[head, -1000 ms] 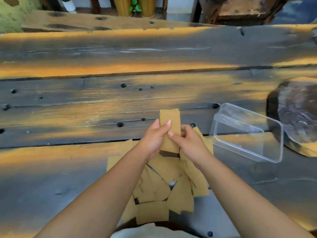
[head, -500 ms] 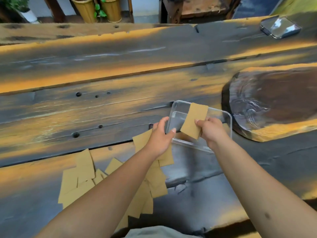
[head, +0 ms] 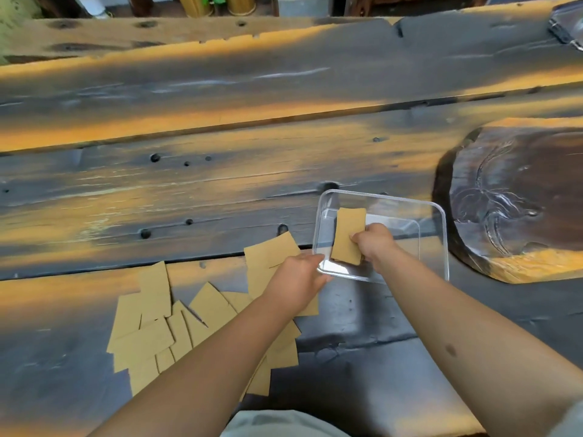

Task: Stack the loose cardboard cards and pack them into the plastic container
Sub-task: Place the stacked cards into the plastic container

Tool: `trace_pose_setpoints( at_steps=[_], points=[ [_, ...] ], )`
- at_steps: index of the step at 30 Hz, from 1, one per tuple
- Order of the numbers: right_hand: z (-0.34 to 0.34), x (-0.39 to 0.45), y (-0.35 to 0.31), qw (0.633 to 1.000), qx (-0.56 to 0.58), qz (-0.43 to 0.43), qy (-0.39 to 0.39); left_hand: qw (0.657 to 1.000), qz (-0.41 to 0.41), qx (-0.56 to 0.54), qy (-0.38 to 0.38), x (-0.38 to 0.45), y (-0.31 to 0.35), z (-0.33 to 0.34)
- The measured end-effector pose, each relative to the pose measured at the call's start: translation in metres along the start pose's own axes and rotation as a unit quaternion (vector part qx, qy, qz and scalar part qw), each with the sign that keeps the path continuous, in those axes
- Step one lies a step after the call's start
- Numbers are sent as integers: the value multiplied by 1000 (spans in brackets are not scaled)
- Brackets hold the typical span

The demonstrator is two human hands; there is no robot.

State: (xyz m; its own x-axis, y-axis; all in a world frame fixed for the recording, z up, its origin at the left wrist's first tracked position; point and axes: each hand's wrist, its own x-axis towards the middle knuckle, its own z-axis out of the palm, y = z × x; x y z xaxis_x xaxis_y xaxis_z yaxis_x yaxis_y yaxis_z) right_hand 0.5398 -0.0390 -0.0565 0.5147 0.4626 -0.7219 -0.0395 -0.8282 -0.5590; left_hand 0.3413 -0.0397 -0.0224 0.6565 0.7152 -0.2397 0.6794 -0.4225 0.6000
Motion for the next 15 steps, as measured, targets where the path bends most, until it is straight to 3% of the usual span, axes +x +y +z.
trace_pose_setpoints(
  at_steps=[3, 8, 15],
  points=[
    [8, 3, -6, 998, -41, -33, -15, 999, 12, 36, 9, -1, -1, 1],
    [17, 5, -24, 969, -212, -127, 3, 998, 34, 51, 18, 3, 1, 4],
    [28, 3, -26, 952, -267, -152, -11, 994, 45, 92, -42, 9, 5, 1]
  ],
)
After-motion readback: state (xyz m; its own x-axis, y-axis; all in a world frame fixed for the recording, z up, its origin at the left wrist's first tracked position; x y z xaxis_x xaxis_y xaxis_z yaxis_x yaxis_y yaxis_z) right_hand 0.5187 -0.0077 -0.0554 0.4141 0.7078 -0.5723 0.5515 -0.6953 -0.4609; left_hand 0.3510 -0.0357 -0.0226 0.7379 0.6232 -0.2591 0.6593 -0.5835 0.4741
